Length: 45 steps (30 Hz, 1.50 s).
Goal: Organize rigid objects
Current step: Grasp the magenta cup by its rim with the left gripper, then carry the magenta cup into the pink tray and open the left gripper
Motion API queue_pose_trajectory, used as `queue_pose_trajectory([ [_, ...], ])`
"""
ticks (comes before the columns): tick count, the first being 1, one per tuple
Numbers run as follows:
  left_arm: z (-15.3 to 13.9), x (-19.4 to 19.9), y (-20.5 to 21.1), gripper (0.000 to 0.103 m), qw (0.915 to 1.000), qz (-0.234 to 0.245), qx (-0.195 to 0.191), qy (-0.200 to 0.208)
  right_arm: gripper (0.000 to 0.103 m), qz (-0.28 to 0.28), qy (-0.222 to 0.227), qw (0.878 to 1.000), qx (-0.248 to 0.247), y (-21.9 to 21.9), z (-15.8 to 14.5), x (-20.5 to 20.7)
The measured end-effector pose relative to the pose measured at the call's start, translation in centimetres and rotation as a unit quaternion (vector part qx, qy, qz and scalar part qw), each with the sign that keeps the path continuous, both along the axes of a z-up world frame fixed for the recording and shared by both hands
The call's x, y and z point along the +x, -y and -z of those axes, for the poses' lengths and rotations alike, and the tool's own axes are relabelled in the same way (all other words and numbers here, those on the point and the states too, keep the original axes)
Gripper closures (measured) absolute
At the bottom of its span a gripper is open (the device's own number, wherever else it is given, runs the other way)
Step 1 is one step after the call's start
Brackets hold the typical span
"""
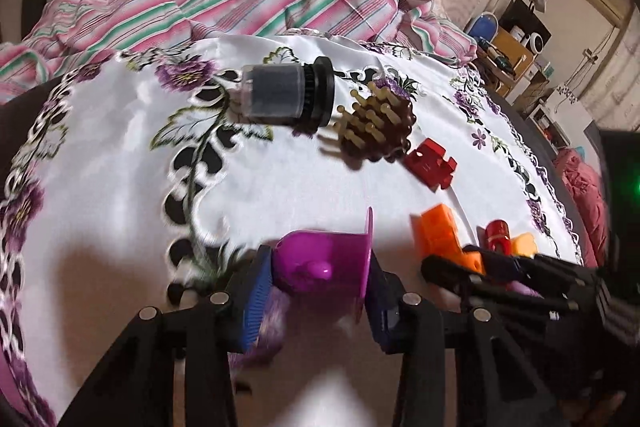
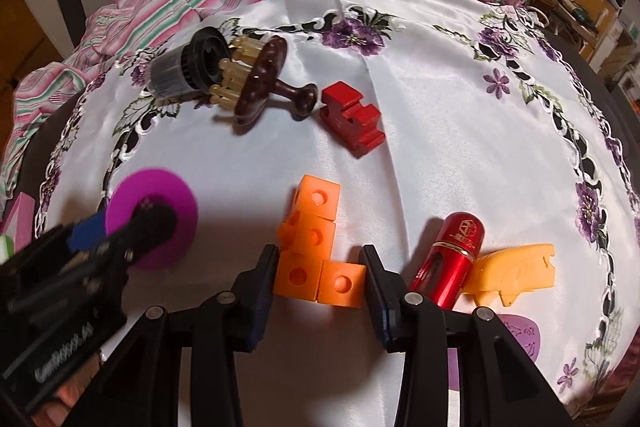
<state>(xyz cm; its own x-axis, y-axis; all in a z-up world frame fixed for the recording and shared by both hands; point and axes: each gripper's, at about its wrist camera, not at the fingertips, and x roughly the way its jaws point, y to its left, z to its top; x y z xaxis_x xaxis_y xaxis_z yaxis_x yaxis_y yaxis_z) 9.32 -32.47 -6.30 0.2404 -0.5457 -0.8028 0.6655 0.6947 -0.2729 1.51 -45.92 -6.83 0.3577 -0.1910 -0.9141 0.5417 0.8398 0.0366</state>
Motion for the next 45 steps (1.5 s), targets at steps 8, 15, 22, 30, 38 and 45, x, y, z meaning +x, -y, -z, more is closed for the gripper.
queue_pose_trajectory([
  [8, 0.1, -2.6, -3.8, 0.06, 0.9999, -0.001, -0.012, -0.001, 0.062, -0.025, 0.004, 1.0, -0.005, -0.8, 0.0, 0.4],
  [15, 0.0, -4.1, -7.2, 0.06, 0.999, -0.026, -0.033, -0.017, 0.062, -0.027, 0.024, 0.999, 0.0, -0.8, -0.5, 0.2],
  [22, -1.0, -5.7, -10.7, 0.06, 0.9967, -0.046, -0.062, -0.022, 0.062, -0.07, 0.044, 0.996, -0.027, -2.9, -1.3, 0.7],
  [30, -2.4, -7.5, -14.6, 0.06, 0.9953, -0.055, -0.079, -0.008, 0.062, -0.087, 0.044, 0.995, -0.031, -3.3, -1.2, 1.0],
  [38, -3.6, -7.5, -19.3, 0.06, 0.9907, -0.094, -0.099, -0.002, 0.062, -0.088, 0.038, 0.995, -0.036, -3.5, -1.1, 1.0],
  [45, -4.2, -6.3, -24.9, 0.06, 0.9814, -0.161, -0.104, 0.009, 0.062, -0.09, 0.058, 0.994, -0.031, -3.7, -1.6, 0.8],
])
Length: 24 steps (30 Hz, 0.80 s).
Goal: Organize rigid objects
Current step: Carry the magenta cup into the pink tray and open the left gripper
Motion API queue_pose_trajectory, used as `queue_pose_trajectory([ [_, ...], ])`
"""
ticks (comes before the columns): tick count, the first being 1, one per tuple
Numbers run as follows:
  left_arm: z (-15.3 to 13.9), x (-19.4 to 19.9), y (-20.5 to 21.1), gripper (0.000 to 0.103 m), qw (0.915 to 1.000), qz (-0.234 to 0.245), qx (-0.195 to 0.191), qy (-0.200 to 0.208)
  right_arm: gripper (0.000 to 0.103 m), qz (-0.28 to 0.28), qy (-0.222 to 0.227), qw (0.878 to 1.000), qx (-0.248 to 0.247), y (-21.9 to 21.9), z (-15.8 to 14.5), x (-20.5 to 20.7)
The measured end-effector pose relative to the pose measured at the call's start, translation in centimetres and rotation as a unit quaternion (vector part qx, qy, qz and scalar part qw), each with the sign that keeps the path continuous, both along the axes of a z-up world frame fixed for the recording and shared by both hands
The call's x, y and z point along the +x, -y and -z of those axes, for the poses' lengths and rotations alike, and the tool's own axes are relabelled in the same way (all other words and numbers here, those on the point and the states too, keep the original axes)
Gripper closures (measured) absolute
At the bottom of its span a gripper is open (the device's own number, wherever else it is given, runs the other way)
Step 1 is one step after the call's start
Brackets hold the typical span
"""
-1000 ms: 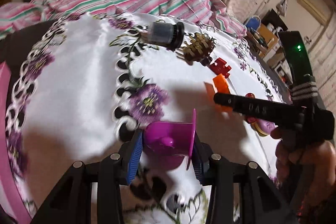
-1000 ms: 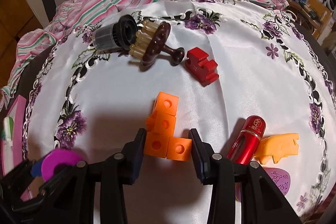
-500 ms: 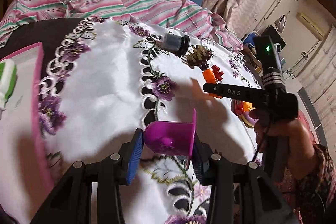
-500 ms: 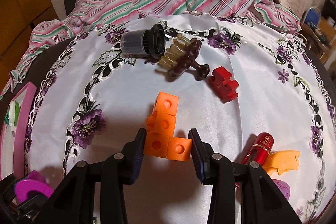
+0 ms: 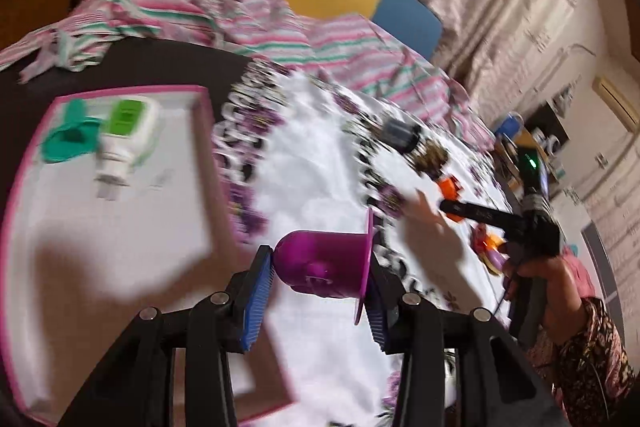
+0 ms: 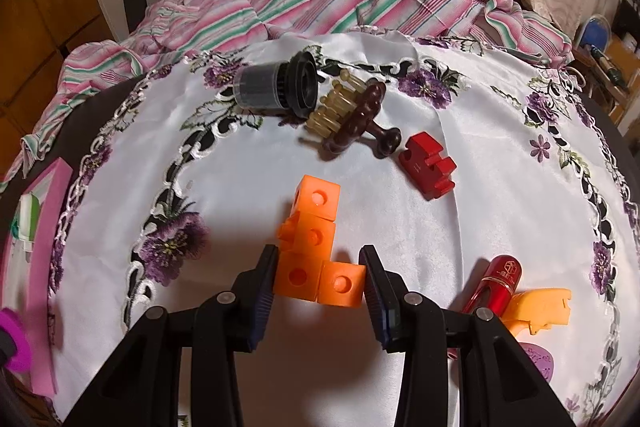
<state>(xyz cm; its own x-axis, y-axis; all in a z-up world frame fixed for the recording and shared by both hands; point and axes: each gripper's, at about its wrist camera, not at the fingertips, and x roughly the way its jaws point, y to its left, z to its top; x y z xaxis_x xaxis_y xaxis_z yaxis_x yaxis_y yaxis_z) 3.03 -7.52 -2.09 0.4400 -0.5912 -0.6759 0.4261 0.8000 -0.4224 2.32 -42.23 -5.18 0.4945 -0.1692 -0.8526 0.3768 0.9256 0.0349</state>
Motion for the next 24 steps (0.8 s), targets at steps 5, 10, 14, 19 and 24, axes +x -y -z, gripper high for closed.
queue_pose_trajectory([
  [5, 0.0, 1.5, -4.0, 0.06, 0.9985, -0.055, 0.001, 0.0, 0.062, -0.009, -0.004, 1.0, -0.008, -0.6, 0.1, 0.3],
  [10, 0.6, 3.0, -6.9, 0.06, 0.9952, -0.097, -0.003, -0.012, 0.062, -0.011, -0.003, 1.0, -0.012, -0.8, 0.1, 0.3],
  [14, 1.2, 4.5, -8.6, 0.06, 0.9917, -0.127, 0.017, -0.013, 0.062, -0.012, 0.002, 1.0, -0.015, -0.8, 0.0, 0.2],
  [19, 2.3, 6.8, -10.1, 0.06, 0.9859, -0.157, 0.054, -0.019, 0.062, -0.013, -0.002, 1.0, -0.017, -0.9, 0.1, 0.3],
  [24, 3.4, 8.6, -10.6, 0.06, 0.9816, -0.172, 0.081, -0.023, 0.062, -0.015, -0.006, 1.0, -0.021, -0.9, 0.3, 0.5],
])
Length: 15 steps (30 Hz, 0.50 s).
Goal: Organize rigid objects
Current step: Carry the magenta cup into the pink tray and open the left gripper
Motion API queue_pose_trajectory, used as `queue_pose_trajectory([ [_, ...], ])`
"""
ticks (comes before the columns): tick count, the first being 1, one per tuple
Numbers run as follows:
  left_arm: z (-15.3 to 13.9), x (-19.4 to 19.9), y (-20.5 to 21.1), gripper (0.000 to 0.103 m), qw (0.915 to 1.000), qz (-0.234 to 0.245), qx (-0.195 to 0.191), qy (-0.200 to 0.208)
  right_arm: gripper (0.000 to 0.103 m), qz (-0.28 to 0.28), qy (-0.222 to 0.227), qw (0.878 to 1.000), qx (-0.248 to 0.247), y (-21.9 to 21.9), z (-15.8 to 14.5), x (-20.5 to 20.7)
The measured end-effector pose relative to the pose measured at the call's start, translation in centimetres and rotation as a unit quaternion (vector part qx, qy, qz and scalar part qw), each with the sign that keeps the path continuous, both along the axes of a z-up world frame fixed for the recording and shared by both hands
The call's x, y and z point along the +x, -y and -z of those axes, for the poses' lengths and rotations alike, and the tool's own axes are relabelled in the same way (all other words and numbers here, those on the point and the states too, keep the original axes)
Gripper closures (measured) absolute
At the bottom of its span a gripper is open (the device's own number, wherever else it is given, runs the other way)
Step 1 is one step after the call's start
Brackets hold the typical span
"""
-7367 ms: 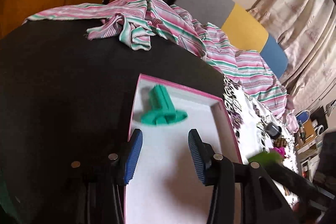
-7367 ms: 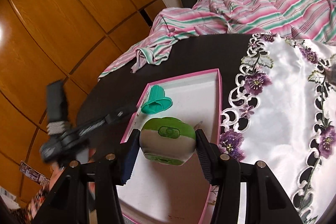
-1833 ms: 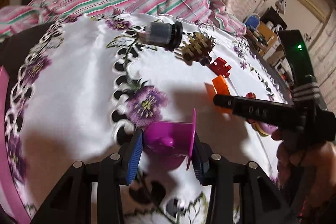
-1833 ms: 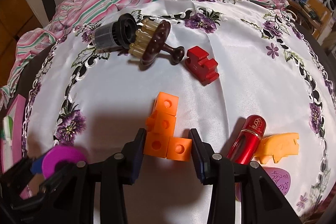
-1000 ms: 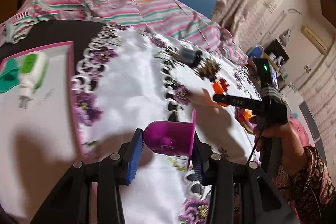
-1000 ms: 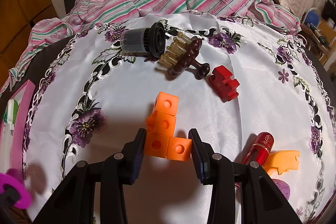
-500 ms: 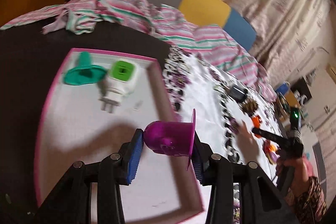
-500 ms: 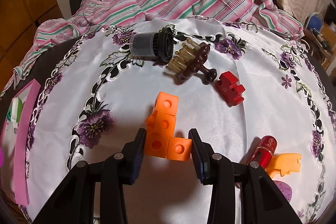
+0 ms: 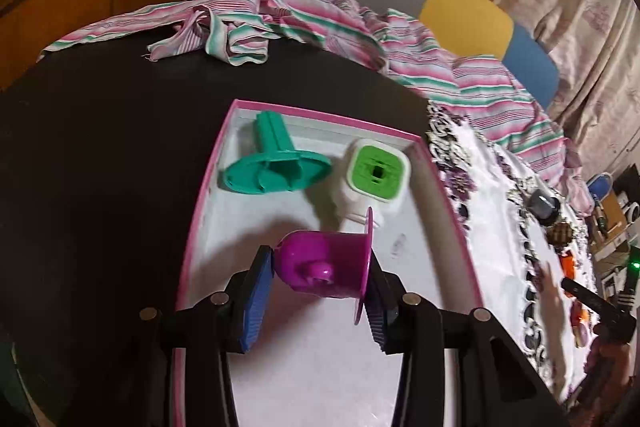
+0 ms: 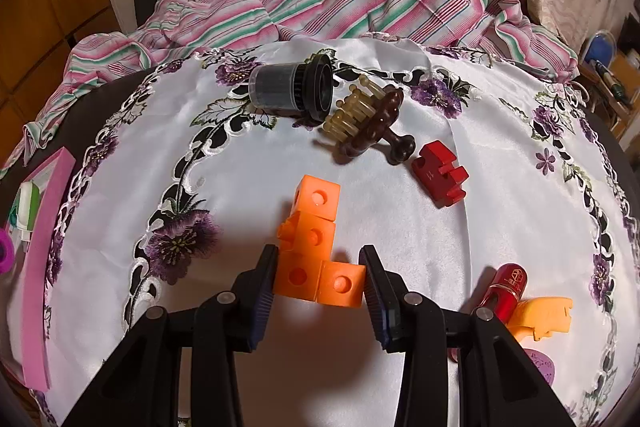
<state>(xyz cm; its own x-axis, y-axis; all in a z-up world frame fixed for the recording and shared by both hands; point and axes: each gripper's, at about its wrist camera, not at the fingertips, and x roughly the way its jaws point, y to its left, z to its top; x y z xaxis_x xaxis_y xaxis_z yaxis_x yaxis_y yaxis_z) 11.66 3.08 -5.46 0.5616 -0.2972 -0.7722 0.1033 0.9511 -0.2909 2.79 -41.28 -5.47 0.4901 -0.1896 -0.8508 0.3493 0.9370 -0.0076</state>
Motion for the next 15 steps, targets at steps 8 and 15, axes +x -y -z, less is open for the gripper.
queue_pose_trajectory([
  [8, 0.7, 1.3, -0.5, 0.06, 0.9991, -0.033, 0.023, -0.013, 0.062, 0.001, 0.006, 1.0, -0.002, 0.0, -0.2, -0.1],
  [15, 0.3, -0.6, -1.9, 0.054, 0.9979, -0.06, -0.019, -0.014, 0.062, -0.012, 0.024, 1.0, 0.004, -0.8, -0.9, -0.2],
])
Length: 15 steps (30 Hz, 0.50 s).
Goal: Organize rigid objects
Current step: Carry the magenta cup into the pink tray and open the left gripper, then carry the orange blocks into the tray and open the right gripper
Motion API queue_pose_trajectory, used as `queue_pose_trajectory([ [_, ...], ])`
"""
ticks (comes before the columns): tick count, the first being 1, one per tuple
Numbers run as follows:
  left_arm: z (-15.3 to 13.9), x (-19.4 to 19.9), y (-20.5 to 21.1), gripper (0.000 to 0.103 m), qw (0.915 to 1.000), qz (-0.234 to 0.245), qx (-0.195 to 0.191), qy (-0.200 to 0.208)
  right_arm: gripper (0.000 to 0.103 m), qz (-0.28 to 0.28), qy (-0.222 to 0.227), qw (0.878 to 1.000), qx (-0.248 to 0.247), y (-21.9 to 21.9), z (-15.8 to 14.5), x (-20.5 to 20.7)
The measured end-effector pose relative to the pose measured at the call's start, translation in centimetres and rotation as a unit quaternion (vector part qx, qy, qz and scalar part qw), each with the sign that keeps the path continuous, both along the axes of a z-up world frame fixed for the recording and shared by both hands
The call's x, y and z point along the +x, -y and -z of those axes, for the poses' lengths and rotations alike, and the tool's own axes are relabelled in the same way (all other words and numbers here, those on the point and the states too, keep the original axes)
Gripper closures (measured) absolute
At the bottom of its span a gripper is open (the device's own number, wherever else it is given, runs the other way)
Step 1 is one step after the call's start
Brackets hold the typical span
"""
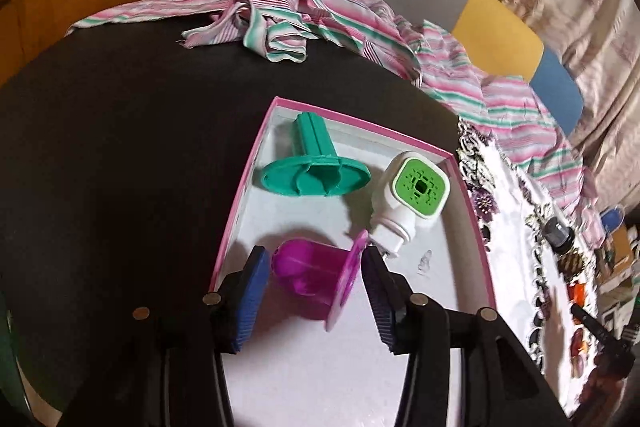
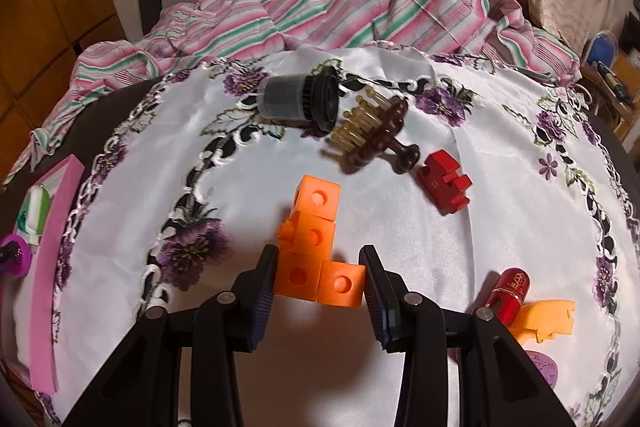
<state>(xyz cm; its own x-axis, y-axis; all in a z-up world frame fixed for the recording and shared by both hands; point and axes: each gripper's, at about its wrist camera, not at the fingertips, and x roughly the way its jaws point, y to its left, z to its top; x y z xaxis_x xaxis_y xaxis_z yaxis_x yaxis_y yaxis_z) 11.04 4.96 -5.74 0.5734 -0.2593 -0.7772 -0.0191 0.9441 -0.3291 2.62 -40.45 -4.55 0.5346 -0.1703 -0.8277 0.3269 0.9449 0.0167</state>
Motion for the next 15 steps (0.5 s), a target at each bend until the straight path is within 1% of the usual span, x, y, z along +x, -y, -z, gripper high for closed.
queue_pose_trajectory([
  [3, -0.1, -1.2, -0.3, 0.054, 0.9999, -0.001, -0.017, -0.002, 0.062, -0.022, 0.006, 1.0, -0.005, -1.3, -0.4, 0.1],
  [5, -0.2, -2.0, -0.3, 0.054, 0.9995, 0.008, -0.03, 0.0, 0.062, -0.046, 0.019, 0.999, -0.013, -2.7, -0.9, -0.1],
  [7, -0.3, -2.7, -0.1, 0.055, 0.9994, 0.018, -0.029, 0.001, 0.062, -0.065, 0.027, 0.998, 0.002, -4.0, -1.2, -0.1],
  [9, -0.4, -3.3, 0.0, 0.054, 0.9993, 0.026, -0.025, 0.003, 0.062, -0.083, 0.035, 0.996, 0.003, -5.6, -1.4, 0.0],
  [15, -0.7, -4.3, -0.1, 0.054, 0.9985, 0.039, -0.038, 0.003, 0.062, -0.144, 0.046, 0.988, 0.019, -11.2, -2.3, 0.6],
])
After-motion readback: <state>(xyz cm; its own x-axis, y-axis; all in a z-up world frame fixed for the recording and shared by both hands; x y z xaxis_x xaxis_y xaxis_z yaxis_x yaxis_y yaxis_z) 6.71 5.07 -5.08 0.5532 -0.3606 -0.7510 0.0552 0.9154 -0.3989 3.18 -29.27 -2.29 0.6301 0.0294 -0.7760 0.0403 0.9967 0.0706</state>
